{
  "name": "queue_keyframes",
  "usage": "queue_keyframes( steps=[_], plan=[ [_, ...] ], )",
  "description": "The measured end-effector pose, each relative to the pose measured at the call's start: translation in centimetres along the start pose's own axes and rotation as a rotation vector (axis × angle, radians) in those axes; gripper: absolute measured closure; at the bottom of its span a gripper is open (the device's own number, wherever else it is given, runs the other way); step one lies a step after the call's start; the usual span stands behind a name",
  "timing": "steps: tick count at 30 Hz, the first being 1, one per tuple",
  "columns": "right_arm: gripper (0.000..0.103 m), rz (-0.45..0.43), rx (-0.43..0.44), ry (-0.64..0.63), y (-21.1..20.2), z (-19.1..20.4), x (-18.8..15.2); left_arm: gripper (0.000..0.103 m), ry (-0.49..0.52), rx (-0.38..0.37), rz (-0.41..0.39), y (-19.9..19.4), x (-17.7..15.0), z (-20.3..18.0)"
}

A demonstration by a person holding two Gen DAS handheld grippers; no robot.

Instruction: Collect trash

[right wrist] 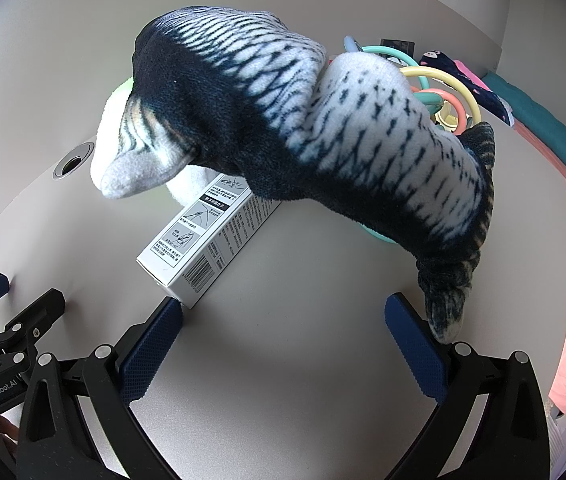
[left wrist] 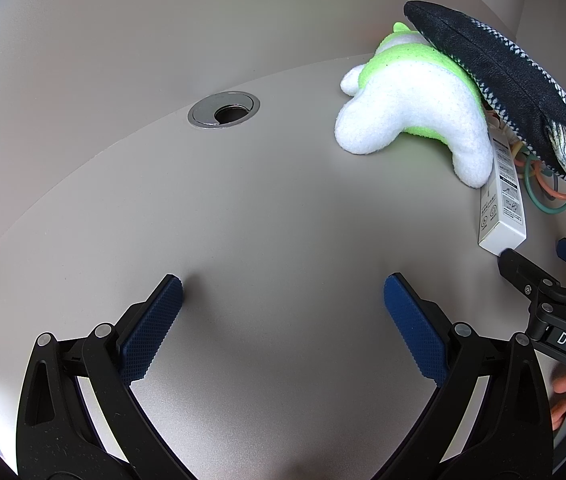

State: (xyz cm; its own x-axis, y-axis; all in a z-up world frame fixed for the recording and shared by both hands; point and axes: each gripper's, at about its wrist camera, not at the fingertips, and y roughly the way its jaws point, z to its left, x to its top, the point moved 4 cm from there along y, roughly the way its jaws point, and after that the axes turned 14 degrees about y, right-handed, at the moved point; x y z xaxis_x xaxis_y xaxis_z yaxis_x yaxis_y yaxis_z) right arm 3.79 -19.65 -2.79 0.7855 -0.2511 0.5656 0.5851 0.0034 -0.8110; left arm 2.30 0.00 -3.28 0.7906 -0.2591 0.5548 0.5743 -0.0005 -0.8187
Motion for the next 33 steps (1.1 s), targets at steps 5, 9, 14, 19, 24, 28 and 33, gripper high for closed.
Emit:
queue_keyframes(
  steps=[5, 9, 14, 19, 24, 28, 33],
  plan=[
    [0.002, 0.0, 0.0, 0.001, 0.0, 0.0, 0.0, 0.006, 0.0, 0.0, 0.0, 0.0, 0.0, 0.0],
    [0.002, 0.0, 0.0, 0.001, 0.0, 0.0, 0.0, 0.006, 0.0, 0.001, 0.0, 0.0, 0.0, 0.0],
    [0.002, 0.0, 0.0, 0.001, 0.0, 0.0, 0.0, 0.006, 0.0, 0.0, 0.0, 0.0, 0.0, 0.0],
    [0.002, 0.006, 0.011, -0.015, -0.1, -0.1, -0.1, 0.006, 0.0, -0.007, -0.005, -0.1, -0.1, 0.0],
    [0.002, 0.031, 0.07, -0.019, -1.6, -1.1, -0.8, 0.006, -0.058, -0.082, -0.037, -1.8, -0.5, -0.1],
    [0.002, 0.007, 0.11, -0.028, -4.0, -2.5, -0.7, 0.006, -0.066, -0.092, -0.081, -4.7, 0.6, -0.2],
    [0.003, -0.014, 0.152, -0.029, -6.6, -3.6, 0.4, 0.006, -0.108, -0.162, -0.086, -7.3, 4.0, -1.1]
  ],
)
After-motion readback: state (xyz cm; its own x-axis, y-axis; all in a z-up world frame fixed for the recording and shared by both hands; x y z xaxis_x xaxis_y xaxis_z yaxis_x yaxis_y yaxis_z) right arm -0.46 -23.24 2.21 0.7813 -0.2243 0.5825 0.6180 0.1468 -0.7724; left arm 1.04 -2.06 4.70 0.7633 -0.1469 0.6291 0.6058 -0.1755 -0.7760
